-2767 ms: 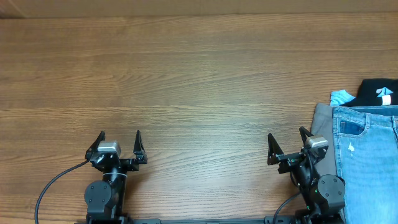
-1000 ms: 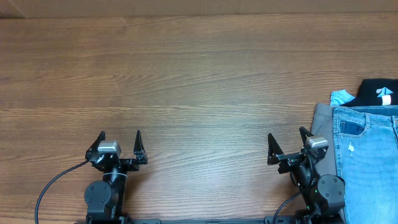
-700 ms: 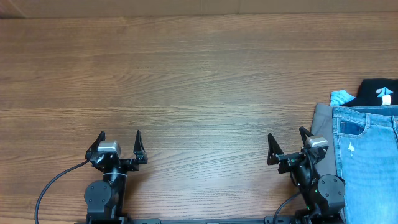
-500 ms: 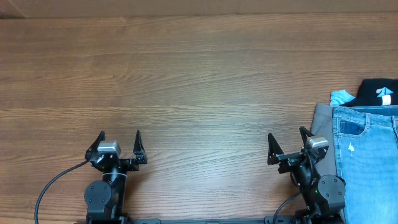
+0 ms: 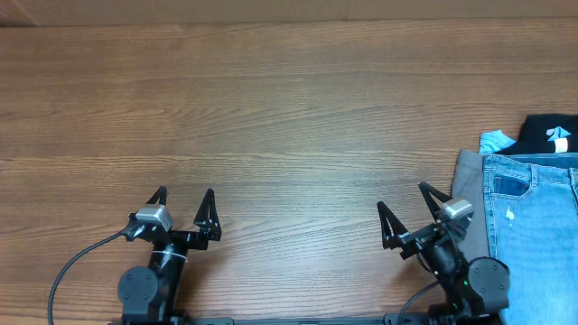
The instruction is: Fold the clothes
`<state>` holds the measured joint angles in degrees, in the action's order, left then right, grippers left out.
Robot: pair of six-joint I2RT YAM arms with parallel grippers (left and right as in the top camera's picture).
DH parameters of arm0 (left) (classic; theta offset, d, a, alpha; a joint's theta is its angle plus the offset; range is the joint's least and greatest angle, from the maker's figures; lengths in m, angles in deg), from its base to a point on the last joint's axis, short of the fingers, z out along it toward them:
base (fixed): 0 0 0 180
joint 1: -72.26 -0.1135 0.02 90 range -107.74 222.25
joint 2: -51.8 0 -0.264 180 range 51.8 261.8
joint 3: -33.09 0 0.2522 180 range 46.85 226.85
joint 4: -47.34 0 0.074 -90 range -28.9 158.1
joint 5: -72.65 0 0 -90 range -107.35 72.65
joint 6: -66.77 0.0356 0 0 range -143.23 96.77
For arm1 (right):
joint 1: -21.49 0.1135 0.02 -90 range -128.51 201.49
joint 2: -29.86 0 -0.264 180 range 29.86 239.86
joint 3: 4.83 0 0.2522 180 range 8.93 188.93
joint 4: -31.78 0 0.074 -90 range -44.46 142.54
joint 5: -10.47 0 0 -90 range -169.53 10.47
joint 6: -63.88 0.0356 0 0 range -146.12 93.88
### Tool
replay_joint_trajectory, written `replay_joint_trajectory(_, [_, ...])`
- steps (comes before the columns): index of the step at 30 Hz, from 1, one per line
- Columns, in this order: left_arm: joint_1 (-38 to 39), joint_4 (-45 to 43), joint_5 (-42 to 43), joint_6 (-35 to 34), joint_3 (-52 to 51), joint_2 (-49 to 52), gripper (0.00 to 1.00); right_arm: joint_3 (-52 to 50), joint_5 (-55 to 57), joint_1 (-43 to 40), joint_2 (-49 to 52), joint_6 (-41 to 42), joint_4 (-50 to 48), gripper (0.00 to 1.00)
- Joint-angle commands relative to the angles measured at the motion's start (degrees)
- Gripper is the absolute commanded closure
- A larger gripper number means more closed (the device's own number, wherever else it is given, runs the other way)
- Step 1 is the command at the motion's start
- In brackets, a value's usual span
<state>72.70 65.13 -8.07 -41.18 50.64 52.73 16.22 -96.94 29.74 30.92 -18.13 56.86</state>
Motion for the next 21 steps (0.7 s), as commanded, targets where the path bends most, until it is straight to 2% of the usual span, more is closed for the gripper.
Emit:
replay_joint_trajectory(1, [0.3,3.4,3.9,2.8,11.8,0.3,0.00,7.2,-1.0,-0.3,3.0,3.7,1.3,0.00])
replay_joint_trajectory(5, [0.3,13.7,3.9,4.9,22.3,5.3,0.00,13.0,-1.1,-0.3,10.6,7.1,7.3,0.00])
replay_joint_trajectory(8, [0.3,22.6,3.7,7.3,30.8,12.5,0.00,19.5,-1.1,-0.3,19.4,7.1,12.7,0.00])
replay_joint_trajectory(15, [0.3,37.8,3.9,8.7,51.1,35.0,0.00,43.5,-1.1,-0.3,44.8,7.0,29.5,0.00])
replay_joint_trajectory(21, [0.3,49.0,3.9,8.8,69.7,51.5,0.00,65.1,-1.2,-0.3,61.0,6.9,45.1,0.00])
